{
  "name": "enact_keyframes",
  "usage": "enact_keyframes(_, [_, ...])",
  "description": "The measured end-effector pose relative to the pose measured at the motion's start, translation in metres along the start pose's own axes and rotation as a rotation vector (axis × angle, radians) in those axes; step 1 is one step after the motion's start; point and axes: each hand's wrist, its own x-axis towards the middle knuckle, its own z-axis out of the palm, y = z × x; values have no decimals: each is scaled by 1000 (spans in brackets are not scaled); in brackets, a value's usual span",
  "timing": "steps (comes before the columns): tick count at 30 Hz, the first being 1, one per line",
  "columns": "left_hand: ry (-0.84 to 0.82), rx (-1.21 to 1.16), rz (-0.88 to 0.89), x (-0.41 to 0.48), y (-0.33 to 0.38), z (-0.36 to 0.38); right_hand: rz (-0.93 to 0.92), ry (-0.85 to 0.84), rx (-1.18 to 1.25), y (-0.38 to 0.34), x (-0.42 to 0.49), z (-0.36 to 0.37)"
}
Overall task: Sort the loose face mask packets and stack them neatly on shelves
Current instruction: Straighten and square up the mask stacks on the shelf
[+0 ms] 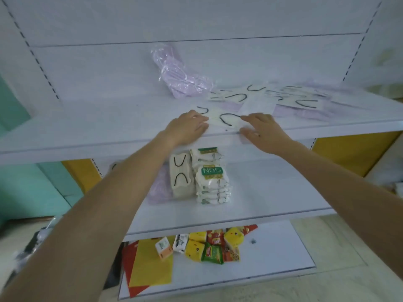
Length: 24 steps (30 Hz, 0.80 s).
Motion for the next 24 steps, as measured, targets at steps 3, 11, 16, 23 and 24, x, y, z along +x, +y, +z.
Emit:
enact_keyframes(3, [-74, -26, 9, 33, -1, 4, 99, -159, -39, 20, 24, 6])
enact_keyframes(11, [-76, -119, 48, 111, -28, -8, 54, -191, 199, 46, 70, -14])
enact_keyframes(16, [-259, -229, 8, 141, -25, 0, 219, -64, 85, 78, 90, -19])
enact_keyframes(23, [-236, -190, -23, 172, -18, -6, 361, -46, 78, 97, 133, -15])
enact_keyframes(24, [-178, -211, -13, 175, -20, -6, 372, -28, 69, 98, 143, -15])
